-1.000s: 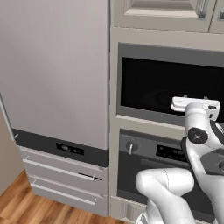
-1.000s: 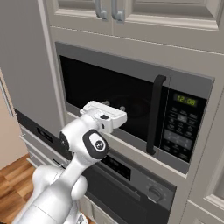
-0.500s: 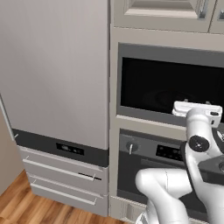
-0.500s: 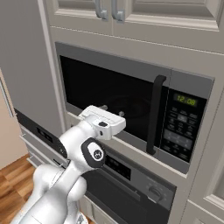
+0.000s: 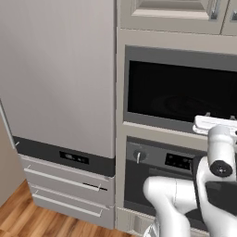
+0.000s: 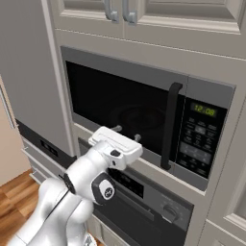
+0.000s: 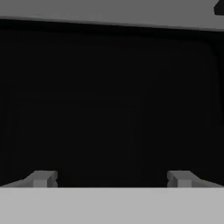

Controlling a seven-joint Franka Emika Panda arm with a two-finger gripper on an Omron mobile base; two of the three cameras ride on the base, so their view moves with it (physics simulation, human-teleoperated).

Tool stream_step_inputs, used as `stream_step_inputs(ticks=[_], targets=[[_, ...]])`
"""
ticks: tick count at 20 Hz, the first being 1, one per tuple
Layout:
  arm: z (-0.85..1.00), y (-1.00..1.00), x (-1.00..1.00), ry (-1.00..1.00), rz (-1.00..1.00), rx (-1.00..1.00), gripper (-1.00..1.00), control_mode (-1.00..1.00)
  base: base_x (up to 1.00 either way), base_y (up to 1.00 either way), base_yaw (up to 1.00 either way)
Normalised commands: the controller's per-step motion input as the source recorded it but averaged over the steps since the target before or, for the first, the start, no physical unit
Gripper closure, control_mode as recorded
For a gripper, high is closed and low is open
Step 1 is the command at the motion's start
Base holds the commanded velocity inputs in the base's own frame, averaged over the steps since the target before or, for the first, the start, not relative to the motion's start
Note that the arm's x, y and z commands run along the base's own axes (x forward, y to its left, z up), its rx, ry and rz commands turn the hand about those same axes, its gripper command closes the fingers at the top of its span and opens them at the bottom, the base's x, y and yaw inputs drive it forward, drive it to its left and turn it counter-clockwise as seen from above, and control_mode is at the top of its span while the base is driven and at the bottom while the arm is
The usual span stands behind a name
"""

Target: Pick the potato from the counter and place it in the microwave. Then turn on the microwave.

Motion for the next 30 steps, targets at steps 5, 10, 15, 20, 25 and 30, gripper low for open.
stream_step_inputs(ticks=[5,10,15,20,25,30], targets=[[0.0,-0.25,-0.48,0.0,0.03,0.0,-1.0,-1.0,0.0,0.0,0.0],[0.0,-0.17,-0.48,0.0,0.03,0.0,-1.0,-1.0,0.0,0.0,0.0],[0.0,-0.15,-0.38,0.0,0.02,0.0,-1.0,-1.0,0.0,0.0,0.0],[0.0,-0.13,-0.22,0.02,0.0,0.0,-1.0,-1.0,0.0,0.0,0.0],[0.0,-0.2,-0.08,0.04,0.0,0.0,-1.0,-1.0,0.0,0.0,0.0],[0.0,-0.27,-0.04,0.03,0.0,0.0,-1.0,-1.0,0.0,0.0,0.0]])
